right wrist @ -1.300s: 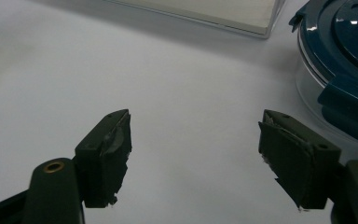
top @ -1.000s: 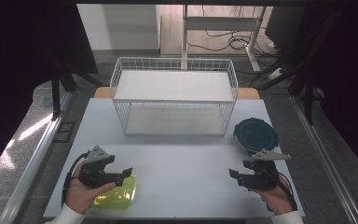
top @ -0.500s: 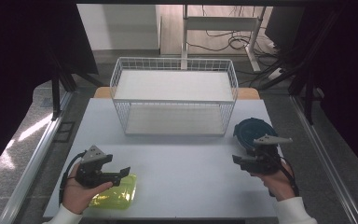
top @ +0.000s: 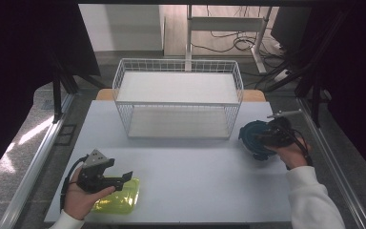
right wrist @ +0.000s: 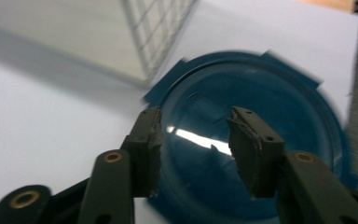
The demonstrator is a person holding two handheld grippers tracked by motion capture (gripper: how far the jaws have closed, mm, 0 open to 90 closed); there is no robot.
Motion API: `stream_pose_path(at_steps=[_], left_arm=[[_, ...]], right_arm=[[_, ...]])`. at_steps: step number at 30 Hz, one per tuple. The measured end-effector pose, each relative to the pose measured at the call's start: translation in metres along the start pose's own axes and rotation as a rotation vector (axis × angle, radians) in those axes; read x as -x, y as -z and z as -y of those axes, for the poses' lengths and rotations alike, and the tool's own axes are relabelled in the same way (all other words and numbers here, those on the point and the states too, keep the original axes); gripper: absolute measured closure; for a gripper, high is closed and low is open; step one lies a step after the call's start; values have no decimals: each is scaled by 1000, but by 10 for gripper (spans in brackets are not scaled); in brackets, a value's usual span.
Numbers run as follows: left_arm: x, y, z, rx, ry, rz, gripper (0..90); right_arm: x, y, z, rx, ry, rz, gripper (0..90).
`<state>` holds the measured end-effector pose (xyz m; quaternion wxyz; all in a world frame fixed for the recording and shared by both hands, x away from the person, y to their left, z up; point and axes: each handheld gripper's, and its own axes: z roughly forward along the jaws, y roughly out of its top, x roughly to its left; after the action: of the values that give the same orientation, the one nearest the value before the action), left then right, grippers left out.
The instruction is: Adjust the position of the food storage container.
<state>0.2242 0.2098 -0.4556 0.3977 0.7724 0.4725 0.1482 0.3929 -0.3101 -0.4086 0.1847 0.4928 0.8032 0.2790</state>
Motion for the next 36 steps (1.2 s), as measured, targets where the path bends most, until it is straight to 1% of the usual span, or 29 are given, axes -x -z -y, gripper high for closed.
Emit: stream_pose_path(at_steps=[4, 5, 6, 7, 10, 12, 15, 16, 17, 19, 20, 21, 22, 23, 25, 27, 28, 29, 32, 33, 36], left_arm=[[0, 0, 1, -2, -3, -1, 184], [0, 0, 1, -2, -3, -1, 185], [-1, -1, 1, -1, -2, -1, 185], [-2, -1, 1, -2, -2, -2, 185], [-3, -2, 1, -3, 1, -7, 184], [-3, -3, 1, -3, 5, -9, 184], [-4, -3, 1, -3, 4, -11, 184], [-4, -3, 1, -3, 4, -11, 184], [-4, -3, 2, -4, 5, -12, 184], [-4, -3, 2, -4, 5, -12, 184], [-4, -3, 2, -3, 6, -12, 184], [-4, -3, 2, -2, 6, -14, 184], [-4, -3, 2, -2, 6, -14, 184], [-4, -3, 2, -2, 7, -16, 184], [-4, -3, 1, -2, 5, -17, 184], [-4, -3, 1, -4, 4, -18, 184], [-4, -3, 1, -4, 3, -18, 184], [-4, -3, 1, -2, 3, -19, 184], [-5, -3, 1, -6, 4, -20, 184], [-6, -3, 2, -5, 7, -21, 184], [-7, -4, 2, -4, 9, -22, 185]], right_arm=[[17, -8, -10, -20, -5, 28, 657], [17, -8, -10, -20, -5, 28, 657], [21, -11, -12, -28, -3, 37, 691], [30, -14, -17, -38, 6, 62, 766], [41, -15, -23, -22, -11, 83, 840], [48, -17, -26, -29, -13, 97, 874], [59, -21, -29, -43, -8, 115, 887], [59, -21, -29, -43, -8, 115, 887], [66, -24, -29, -58, 3, 130, 888], [69, -25, -29, -64, 8, 136, 888], [72, -26, -29, -71, 10, 145, 888], [78, -30, -28, -77, 13, 153, 888], [78, -30, -28, -77, 13, 153, 888], [81, -35, -26, -93, 18, 159, 889], [82, -40, -24, -101, 17, 159, 888], [84, -46, -22, -106, 17, 160, 888], [84, -46, -22, -106, 17, 160, 888], [86, -50, -22, -110, 25, 162, 889], [87, -53, -23, -108, 21, 156, 889], [88, -55, -25, -118, 41, 148, 889], [88, -60, -28, -140, 81, 153, 889]])
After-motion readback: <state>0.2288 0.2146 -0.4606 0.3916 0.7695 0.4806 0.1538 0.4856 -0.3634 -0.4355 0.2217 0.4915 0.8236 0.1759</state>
